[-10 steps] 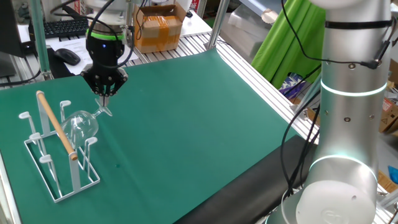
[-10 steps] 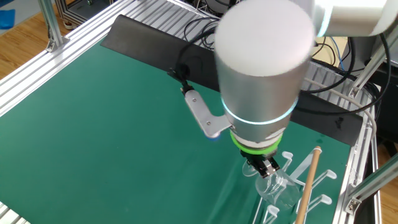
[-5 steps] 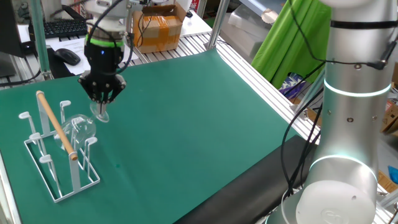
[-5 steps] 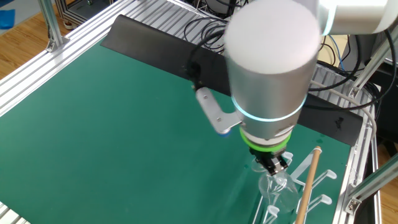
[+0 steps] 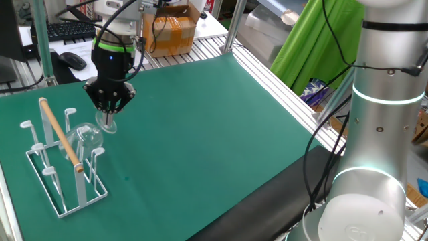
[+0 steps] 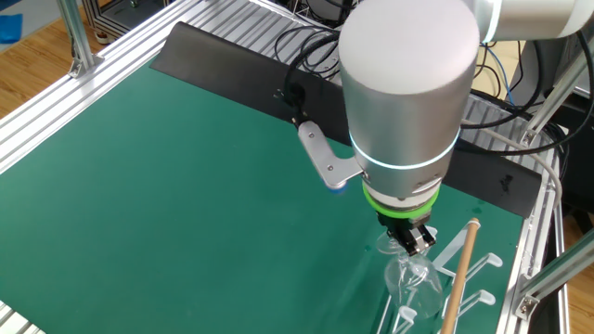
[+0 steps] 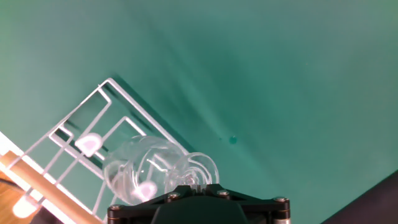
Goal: Put the cup on the cup rack
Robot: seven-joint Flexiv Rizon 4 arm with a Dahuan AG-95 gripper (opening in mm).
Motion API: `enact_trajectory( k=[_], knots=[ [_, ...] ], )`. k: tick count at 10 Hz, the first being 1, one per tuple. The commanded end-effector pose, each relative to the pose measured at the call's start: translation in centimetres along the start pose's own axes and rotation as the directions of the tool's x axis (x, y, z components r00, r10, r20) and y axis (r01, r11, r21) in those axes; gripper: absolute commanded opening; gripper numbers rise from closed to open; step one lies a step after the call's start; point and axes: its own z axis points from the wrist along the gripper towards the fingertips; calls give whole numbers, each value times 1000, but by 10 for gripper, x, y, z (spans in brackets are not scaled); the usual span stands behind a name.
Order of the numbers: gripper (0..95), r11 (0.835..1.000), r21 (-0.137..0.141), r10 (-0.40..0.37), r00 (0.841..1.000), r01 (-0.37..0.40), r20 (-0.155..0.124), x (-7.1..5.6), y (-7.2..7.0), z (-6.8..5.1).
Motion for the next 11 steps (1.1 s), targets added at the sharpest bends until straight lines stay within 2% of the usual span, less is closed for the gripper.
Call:
enact_trajectory(
  k=[1, 3, 5, 7, 8, 11],
  knots=[
    [0, 1000, -14, 7, 1000, -7, 0, 7, 0, 4],
    [0, 999, -35, 23, 1000, -23, 6, 11, 5, 7],
    [0, 999, -36, 34, 999, -34, 2, 14, 10, 9],
    [0, 998, -34, 44, 999, -44, -3, 17, 17, 1],
    [0, 997, -48, 53, 999, -54, -13, 16, 21, -2],
    [0, 997, -46, 59, 998, -60, -14, 14, 26, -2]
  ],
)
